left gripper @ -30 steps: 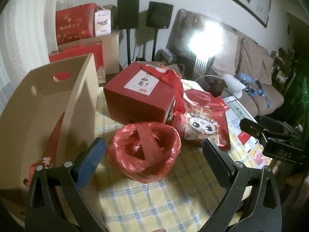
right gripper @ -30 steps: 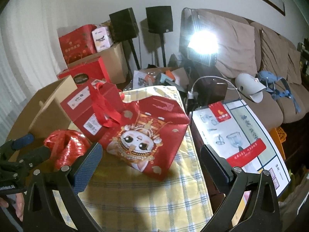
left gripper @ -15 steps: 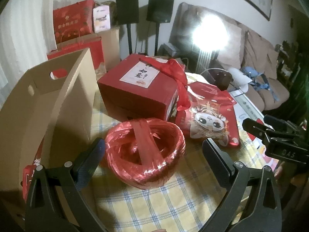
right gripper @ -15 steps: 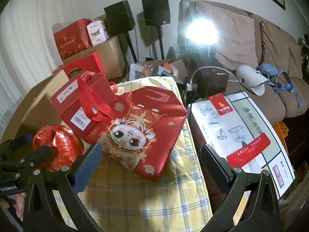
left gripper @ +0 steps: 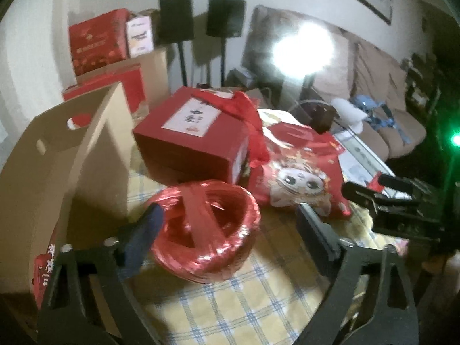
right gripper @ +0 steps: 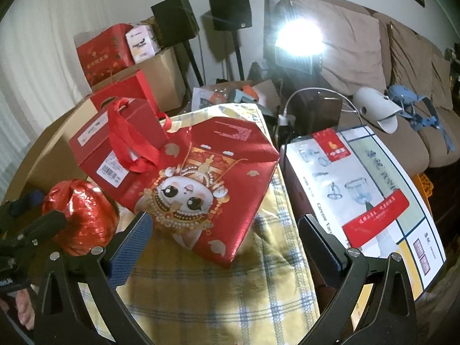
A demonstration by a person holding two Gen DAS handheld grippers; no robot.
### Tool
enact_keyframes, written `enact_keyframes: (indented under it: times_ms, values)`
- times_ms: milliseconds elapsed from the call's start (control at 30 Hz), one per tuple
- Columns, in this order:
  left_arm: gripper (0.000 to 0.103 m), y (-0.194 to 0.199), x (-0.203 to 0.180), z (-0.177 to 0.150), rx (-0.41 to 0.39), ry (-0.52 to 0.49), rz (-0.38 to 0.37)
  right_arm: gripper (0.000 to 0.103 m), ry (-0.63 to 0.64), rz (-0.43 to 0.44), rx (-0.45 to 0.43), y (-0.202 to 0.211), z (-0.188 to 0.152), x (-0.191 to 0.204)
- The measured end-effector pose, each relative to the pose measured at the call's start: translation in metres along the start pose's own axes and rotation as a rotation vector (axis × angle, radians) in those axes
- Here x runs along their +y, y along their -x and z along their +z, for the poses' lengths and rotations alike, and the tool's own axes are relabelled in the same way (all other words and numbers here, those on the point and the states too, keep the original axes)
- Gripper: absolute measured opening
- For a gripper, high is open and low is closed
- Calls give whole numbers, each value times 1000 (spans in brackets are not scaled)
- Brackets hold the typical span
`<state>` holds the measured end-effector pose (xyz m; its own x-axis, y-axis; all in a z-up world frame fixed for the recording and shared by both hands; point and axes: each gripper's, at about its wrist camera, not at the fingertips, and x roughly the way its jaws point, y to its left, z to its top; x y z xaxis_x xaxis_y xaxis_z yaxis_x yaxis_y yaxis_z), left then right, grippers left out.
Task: Organize objects
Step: 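Move the right tool toward the red plastic-string coil on the cloth, then close the right tool on the red coil and lift it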
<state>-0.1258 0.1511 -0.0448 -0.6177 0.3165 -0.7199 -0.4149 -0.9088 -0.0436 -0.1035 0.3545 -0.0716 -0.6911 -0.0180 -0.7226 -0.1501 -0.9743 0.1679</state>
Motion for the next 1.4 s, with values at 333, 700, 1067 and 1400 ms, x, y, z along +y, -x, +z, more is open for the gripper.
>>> enact_keyframes:
  times_ms: [333,700,1067,1400]
  values:
    - [59,-16,-15,-2,29,-82,24,102,-23,4,10,-5,2,-9]
    - [54,2,-3,7,35,-27,-52,97,-113,62,84,-26,-4,-21]
    - [48,-4,-6,-2,98,-100,-8,93,-119,87,105,-31,-10,-20]
    - [50,-4,-2,8,57,-90,25,91,-117,78,112,-38,-10,-16]
